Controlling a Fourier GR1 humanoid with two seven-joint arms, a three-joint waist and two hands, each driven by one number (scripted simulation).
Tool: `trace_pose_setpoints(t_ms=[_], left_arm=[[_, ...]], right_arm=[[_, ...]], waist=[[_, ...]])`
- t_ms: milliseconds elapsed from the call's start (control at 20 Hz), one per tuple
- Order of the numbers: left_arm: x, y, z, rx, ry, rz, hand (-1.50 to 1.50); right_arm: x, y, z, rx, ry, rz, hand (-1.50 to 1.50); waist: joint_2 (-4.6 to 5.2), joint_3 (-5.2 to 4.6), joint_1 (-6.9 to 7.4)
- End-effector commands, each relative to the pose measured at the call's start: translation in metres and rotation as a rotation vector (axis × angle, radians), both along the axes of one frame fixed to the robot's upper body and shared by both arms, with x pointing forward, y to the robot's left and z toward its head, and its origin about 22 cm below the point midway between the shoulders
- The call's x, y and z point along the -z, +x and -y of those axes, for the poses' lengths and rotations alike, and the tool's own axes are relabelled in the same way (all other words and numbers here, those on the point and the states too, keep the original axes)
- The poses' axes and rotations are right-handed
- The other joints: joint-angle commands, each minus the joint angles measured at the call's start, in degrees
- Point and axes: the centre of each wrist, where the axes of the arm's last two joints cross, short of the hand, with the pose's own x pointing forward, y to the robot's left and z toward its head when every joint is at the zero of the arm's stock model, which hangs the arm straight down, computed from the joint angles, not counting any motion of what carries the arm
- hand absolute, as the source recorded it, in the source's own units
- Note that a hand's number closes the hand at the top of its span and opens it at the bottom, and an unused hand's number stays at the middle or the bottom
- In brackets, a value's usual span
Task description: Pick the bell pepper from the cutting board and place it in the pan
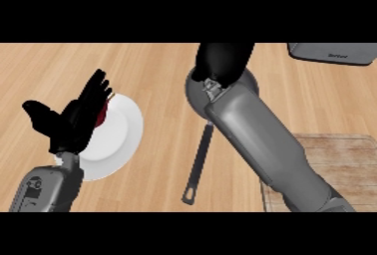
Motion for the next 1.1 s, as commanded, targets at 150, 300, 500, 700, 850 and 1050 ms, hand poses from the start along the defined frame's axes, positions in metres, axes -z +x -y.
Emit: trace_pose_setpoints(t_ms=[150,300,500,700,850,1050], left_arm=[[0.008,-0.003,-0.019,-0.083,0.006,0.008,0.00],[-0.006,-0.003,-0.031,-0.075,-0.013,-0.006,0.00],[0.003,-0.008,-0.010,-0.095,0.008,0.003,0.00],[0.005,-0.007,-0.018,-0.099,0.001,0.009,0.00],[-0.001,-0.006,-0.025,-0.079,0.010,-0.001,0.00],[0.010,-0.002,-0.017,-0.069,0.008,0.008,0.00]], right_arm=[[0.027,0.015,-0.008,0.116,0.126,0.060,1.50],[0.039,0.025,-0.001,0.076,0.138,0.026,1.50],[0.082,0.035,0.020,0.024,0.167,0.019,1.50],[0.113,0.041,0.032,-0.018,0.188,-0.007,1.50],[0.118,0.055,0.045,-0.021,0.190,-0.008,1.50],[0.150,0.050,0.062,0.085,0.265,-0.109,1.50]], waist=[[-0.09,0.09,-3.38],[-0.33,0.13,-4.35],[-0.25,0.18,-4.73],[-0.13,0.17,-4.45],[0.14,0.18,-4.31],[0.45,0.18,-3.78]])
